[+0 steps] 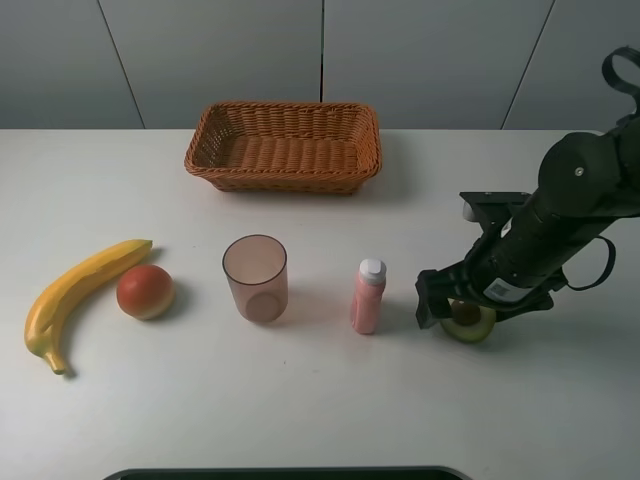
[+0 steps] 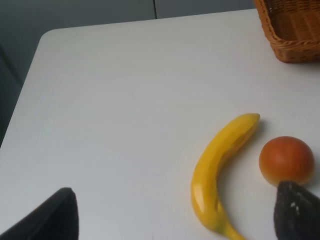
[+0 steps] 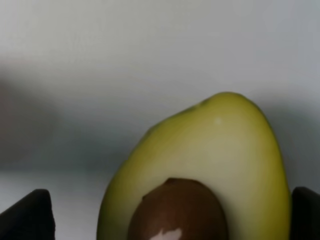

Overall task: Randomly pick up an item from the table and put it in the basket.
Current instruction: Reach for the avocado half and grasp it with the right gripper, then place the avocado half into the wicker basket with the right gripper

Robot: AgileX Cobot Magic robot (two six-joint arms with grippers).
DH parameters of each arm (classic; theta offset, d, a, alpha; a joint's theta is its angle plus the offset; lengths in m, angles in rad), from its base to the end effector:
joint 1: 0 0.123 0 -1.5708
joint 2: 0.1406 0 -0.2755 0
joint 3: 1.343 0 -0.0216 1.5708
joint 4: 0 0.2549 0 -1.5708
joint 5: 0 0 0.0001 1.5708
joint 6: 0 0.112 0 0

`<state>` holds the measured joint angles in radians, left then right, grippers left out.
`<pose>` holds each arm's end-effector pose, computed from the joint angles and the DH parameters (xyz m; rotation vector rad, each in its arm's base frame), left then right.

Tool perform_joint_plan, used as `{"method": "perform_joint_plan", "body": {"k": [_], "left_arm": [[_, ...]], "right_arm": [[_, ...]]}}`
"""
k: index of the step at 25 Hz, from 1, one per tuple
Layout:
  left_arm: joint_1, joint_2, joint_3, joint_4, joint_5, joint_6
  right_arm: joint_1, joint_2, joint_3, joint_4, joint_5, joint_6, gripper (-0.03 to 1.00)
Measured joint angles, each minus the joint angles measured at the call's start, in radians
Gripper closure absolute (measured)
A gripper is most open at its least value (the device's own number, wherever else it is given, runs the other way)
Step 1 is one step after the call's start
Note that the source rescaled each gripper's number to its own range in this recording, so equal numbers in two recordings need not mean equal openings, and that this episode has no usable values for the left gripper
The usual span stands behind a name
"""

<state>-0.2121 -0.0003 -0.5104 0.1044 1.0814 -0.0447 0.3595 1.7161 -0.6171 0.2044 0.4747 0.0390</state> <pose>0.0262 0.0049 0.2712 0.1646 2.0434 -0.0347 0.2223 0.0947 0.0716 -0.2188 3.0664 0.1778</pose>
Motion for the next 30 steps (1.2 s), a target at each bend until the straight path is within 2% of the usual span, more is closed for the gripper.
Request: {"method": "perform_joint_plan", "body": {"k": [8, 9, 10, 11, 12, 13, 24, 27, 30], "left_arm": [[0.0, 0.0, 0.0, 0.0, 0.0, 0.0], [0.0, 0.0, 0.0, 0.0, 0.0, 0.0], [0.0, 0.0, 0.0, 0.0, 0.0, 0.0], [0.0, 0.0, 0.0, 0.0, 0.0, 0.0], [0.0, 0.0, 0.0, 0.0, 0.0, 0.0], [0.0, 0.0, 0.0, 0.0, 0.0, 0.0], [0.0, 0.0, 0.0, 0.0, 0.0, 0.0], [0.0, 0.0, 0.0, 0.0, 0.0, 0.0], [0.0, 0.0, 0.0, 0.0, 0.0, 0.0]], "right_arm": [[0.0, 0.036, 0.0, 0.012, -0.004, 0.002, -0.03], [0.0, 0.036, 0.0, 0.015, -0.006, 0.002, 0.03], [0.0, 0.036, 0.0, 0.015, -0.007, 0.002, 0.22], [0.0, 0.036, 0.0, 0.015, -0.007, 0.002, 0.51], [0.0, 0.036, 0.0, 0.015, -0.007, 0.002, 0.85], [0.0, 0.036, 0.0, 0.015, -0.007, 0.002, 0.97], [0.0, 0.026, -0.006, 0.01, -0.004, 0.002, 0.96], [0.0, -0.03, -0.084, -0.033, 0.045, 0.002, 0.96], [0.0, -0.099, -0.228, -0.064, 0.088, -0.02, 0.96]]}}
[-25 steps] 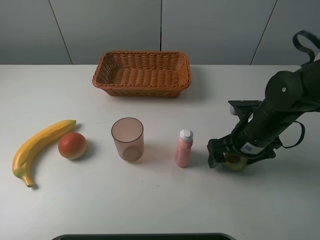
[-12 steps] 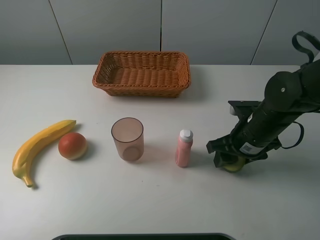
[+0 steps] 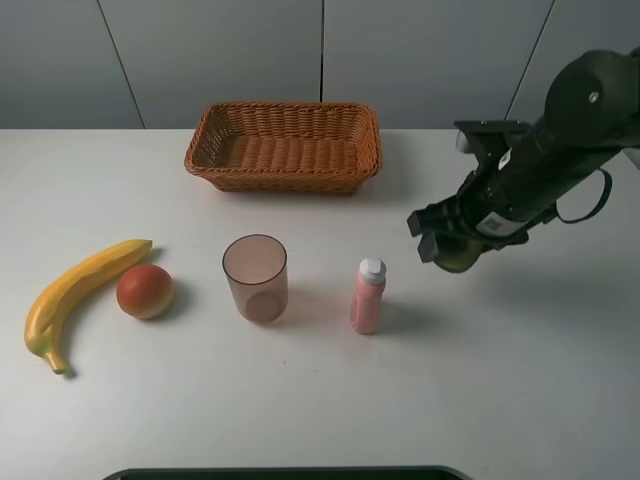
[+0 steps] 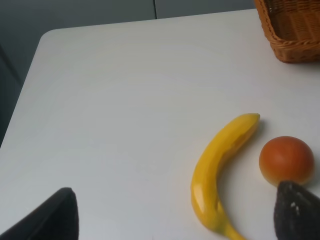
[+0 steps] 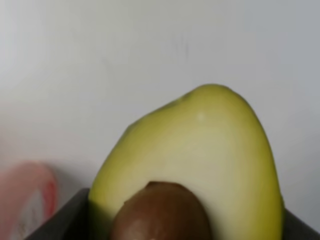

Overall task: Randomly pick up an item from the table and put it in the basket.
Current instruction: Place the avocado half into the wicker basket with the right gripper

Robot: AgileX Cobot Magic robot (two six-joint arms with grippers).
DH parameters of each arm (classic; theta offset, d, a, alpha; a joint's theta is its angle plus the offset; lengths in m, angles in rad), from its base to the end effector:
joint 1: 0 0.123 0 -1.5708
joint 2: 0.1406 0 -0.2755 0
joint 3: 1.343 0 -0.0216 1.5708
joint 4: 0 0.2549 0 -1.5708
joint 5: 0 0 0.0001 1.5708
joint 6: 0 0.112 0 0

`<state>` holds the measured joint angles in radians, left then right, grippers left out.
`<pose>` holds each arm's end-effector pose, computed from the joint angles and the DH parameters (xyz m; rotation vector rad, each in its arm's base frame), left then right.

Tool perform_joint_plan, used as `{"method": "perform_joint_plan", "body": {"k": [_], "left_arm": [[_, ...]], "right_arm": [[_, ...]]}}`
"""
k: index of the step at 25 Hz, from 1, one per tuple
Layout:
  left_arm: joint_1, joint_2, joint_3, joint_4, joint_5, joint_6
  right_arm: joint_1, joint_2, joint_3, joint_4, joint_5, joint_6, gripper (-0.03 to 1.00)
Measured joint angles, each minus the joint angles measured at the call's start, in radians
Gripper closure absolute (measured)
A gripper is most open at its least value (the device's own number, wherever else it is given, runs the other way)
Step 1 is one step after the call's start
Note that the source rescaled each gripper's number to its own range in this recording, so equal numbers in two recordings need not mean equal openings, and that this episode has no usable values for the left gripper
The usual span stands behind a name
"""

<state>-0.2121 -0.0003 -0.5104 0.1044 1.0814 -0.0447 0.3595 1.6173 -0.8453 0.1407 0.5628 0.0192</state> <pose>0.0262 0.0049 0.2712 0.1646 2.0434 -0.0347 0.2762 0.1128 0.1434 -0.3301 2.8151 0.2184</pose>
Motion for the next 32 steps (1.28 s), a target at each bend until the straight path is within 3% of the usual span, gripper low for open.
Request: {"method": "perform_joint_plan", "body": {"k": [7, 14, 23, 32], "left_arm": [[0.0, 0.0, 0.0, 0.0, 0.0, 0.0], [0.0, 0.0, 0.0, 0.0, 0.0, 0.0], [0.0, 0.0, 0.0, 0.0, 0.0, 0.0], [0.0, 0.0, 0.0, 0.0, 0.0, 0.0]], "right_arm": [[0.017, -0.017, -0.386, -0.006, 0.023, -0.148, 0.96], [0.079, 0.152, -0.659, -0.018, -0.008, -0.23, 0.96], [0.106, 0.469, -0.776, 0.014, -0.068, -0.248, 0.96], [0.106, 0.562, -0.795, 0.034, -0.088, -0.27, 0.96]]}}
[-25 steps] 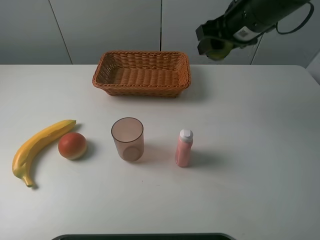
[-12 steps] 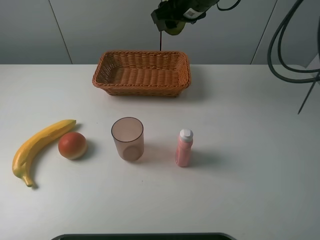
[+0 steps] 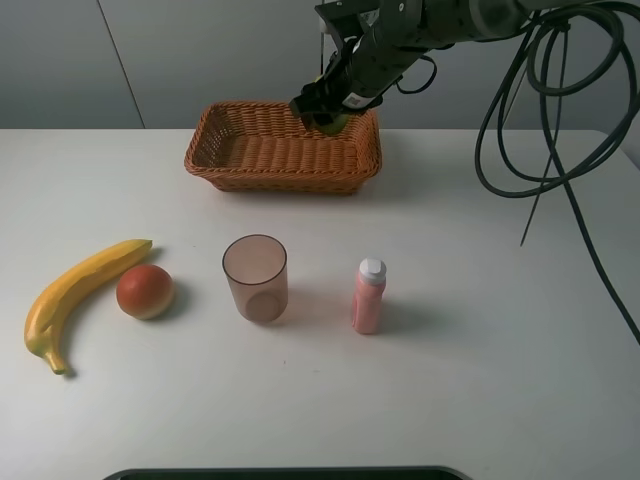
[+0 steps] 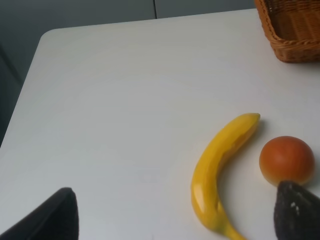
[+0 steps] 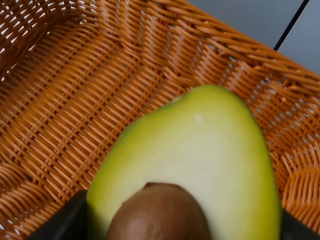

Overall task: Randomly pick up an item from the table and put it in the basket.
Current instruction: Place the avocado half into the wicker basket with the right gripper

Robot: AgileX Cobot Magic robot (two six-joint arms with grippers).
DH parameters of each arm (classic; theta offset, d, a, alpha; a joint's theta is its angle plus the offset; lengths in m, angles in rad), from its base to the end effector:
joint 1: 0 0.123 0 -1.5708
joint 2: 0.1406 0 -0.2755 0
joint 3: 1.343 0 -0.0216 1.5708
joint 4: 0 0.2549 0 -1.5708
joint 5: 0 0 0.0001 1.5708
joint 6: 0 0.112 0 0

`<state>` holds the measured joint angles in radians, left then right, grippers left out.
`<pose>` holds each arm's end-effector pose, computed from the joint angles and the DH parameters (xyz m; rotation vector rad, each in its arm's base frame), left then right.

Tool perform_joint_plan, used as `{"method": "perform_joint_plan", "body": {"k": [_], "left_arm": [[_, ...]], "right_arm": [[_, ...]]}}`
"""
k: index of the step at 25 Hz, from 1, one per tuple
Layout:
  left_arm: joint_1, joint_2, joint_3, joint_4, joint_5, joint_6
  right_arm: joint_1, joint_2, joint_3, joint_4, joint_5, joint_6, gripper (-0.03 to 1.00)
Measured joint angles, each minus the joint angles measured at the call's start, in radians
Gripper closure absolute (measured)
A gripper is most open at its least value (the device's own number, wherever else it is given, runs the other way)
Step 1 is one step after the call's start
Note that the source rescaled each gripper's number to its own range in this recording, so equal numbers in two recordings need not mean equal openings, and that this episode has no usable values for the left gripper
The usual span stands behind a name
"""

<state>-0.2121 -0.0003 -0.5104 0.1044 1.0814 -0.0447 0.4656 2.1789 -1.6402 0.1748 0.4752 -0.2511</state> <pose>0.0262 0.0049 0.2712 0.1646 2.0434 -0.0347 0.4373 0.2297 0.1441 -0.7257 2.3977 0.2535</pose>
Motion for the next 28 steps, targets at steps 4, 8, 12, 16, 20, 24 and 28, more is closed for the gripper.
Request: {"method": "perform_joint_plan", "body": {"k": [4, 8, 12, 16, 20, 24, 28], "left_arm": [[0.0, 0.0, 0.0, 0.0, 0.0, 0.0], [0.0, 0.0, 0.0, 0.0, 0.0, 0.0], [0.0, 0.0, 0.0, 0.0, 0.0, 0.0], [0.0, 0.0, 0.0, 0.0, 0.0, 0.0], [0.0, 0.0, 0.0, 0.0, 0.0, 0.0], [0.0, 0.0, 0.0, 0.0, 0.0, 0.0], [0.0, 0.0, 0.0, 0.0, 0.0, -0.002]], "right_arm": [[0.0, 0.0, 0.0, 0.001, -0.024, -0.002, 0.96], [0.0, 0.008, 0.0, 0.001, -0.028, -0.003, 0.96], [0.0, 0.017, 0.0, 0.001, -0.027, -0.003, 0.96], [0.0, 0.017, 0.0, 0.001, -0.027, -0.003, 0.67], [0.0, 0.017, 0.0, 0.001, -0.024, -0.009, 0.0], [0.0, 0.017, 0.0, 0.001, -0.008, -0.011, -0.03], [0.0, -0.005, 0.0, -0.02, 0.054, -0.011, -0.03]]}}
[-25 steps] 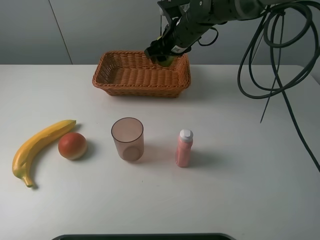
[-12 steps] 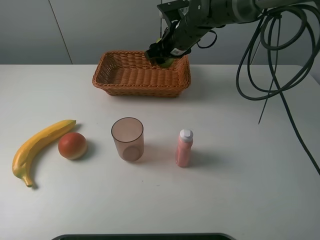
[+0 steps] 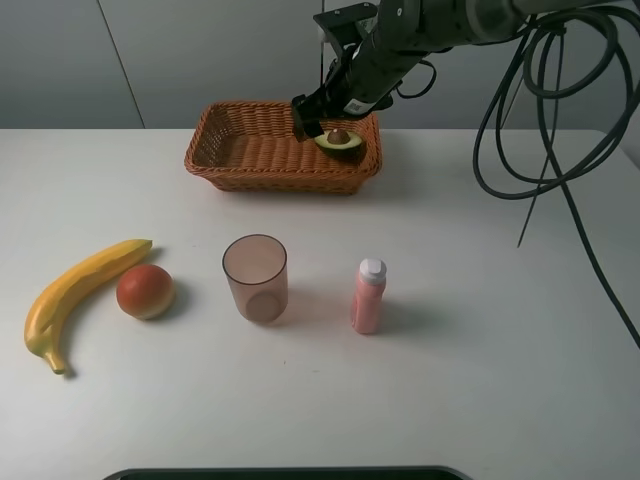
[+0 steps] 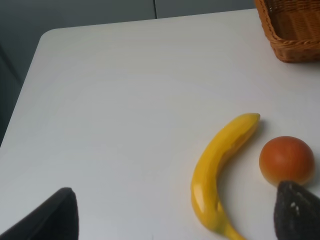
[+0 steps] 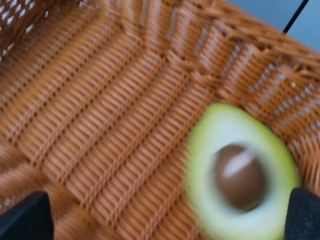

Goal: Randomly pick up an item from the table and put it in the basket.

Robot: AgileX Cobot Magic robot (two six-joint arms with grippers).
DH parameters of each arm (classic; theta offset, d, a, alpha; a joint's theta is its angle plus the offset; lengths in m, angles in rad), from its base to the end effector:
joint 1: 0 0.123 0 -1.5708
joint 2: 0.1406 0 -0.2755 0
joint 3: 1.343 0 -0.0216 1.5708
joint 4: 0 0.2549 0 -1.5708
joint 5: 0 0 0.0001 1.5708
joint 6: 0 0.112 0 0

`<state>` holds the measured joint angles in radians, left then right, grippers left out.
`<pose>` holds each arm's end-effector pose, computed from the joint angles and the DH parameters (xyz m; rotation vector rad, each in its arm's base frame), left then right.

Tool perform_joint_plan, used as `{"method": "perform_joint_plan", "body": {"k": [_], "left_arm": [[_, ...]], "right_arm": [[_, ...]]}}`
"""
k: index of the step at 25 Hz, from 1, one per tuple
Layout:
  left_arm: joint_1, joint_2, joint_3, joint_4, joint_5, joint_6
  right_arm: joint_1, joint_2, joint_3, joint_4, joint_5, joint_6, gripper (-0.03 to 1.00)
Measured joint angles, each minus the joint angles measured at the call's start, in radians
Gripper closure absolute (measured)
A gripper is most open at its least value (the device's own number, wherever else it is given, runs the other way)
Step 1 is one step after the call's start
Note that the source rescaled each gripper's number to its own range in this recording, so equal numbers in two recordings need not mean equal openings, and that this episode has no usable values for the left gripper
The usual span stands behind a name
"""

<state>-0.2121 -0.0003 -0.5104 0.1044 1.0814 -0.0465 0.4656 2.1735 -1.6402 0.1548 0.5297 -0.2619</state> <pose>0.0262 0.0049 0.2712 0.1628 2.0435 -0.0358 0.4328 0.2272 0.1431 -0.7762 2.4324 0.2309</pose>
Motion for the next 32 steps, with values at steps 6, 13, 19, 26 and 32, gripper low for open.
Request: {"method": "perform_joint_plan", "body": {"k": [6, 13, 19, 26, 32], "left_arm": [[0.0, 0.0, 0.0, 0.0, 0.0, 0.0], [0.0, 0.0, 0.0, 0.0, 0.0, 0.0], [0.0, 0.0, 0.0, 0.0, 0.0, 0.0], [0.0, 0.0, 0.0, 0.0, 0.0, 0.0], [0.0, 0.0, 0.0, 0.0, 0.0, 0.0]], "right_arm": [[-0.004, -0.199, 0.0, -0.067, 0.215, -0.022, -0.03], [-0.131, -0.493, -0.001, -0.088, 0.424, -0.038, -0.03], [-0.283, -0.674, -0.001, -0.178, 0.607, -0.044, -0.03], [-0.516, -0.877, -0.001, -0.196, 0.686, -0.076, -0.03], [-0.57, -1.037, 0.023, -0.155, 0.688, -0.084, -0.03]]}}
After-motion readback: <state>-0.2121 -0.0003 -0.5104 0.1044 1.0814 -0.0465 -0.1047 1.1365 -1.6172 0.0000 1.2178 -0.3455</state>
